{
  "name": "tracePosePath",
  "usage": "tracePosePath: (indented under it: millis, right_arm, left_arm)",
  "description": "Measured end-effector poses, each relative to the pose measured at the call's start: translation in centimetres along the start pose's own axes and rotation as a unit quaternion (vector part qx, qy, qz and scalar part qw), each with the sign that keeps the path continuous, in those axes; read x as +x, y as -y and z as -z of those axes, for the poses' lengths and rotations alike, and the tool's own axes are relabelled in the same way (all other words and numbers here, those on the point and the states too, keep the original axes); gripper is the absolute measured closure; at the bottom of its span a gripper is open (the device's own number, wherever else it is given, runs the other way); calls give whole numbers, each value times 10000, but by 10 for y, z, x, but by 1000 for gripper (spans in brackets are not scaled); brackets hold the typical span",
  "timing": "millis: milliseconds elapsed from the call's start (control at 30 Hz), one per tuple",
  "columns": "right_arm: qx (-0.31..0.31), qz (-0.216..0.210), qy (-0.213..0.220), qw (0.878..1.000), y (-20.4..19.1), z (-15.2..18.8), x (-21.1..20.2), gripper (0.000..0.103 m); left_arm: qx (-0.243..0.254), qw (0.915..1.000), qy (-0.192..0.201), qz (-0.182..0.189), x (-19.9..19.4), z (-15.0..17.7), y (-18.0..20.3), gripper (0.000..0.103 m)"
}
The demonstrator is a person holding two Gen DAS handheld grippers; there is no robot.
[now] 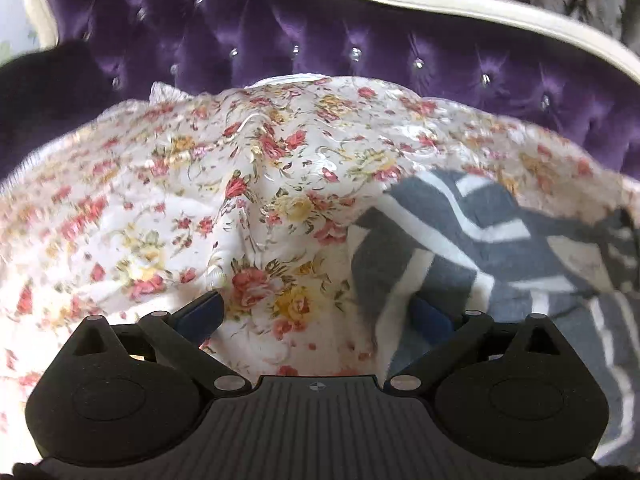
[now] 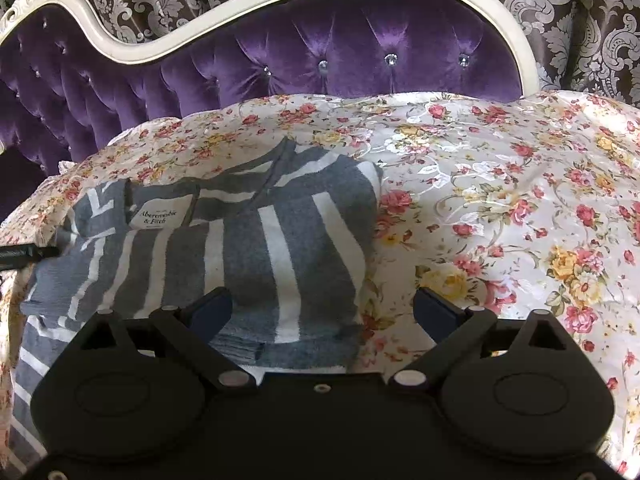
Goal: Fold small clothes
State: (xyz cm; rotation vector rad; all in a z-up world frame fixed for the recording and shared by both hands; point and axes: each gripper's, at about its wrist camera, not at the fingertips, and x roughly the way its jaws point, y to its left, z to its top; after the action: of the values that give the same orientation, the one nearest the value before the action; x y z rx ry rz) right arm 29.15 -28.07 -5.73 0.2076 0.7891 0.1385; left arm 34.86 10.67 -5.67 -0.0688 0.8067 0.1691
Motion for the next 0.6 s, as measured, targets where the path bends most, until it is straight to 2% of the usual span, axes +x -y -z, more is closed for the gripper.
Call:
tracePosePath:
  millis: [467, 600]
  right_arm:
    - [562, -101, 185, 9982, 22, -6, -6, 5]
    - [629, -138, 211, 9977, 24, -7, -7, 5]
  left_arm:
    - [-236, 9995, -222, -50, 10, -11, -5, 0]
    - [-325, 9993, -156, -81, 13, -9, -6, 0]
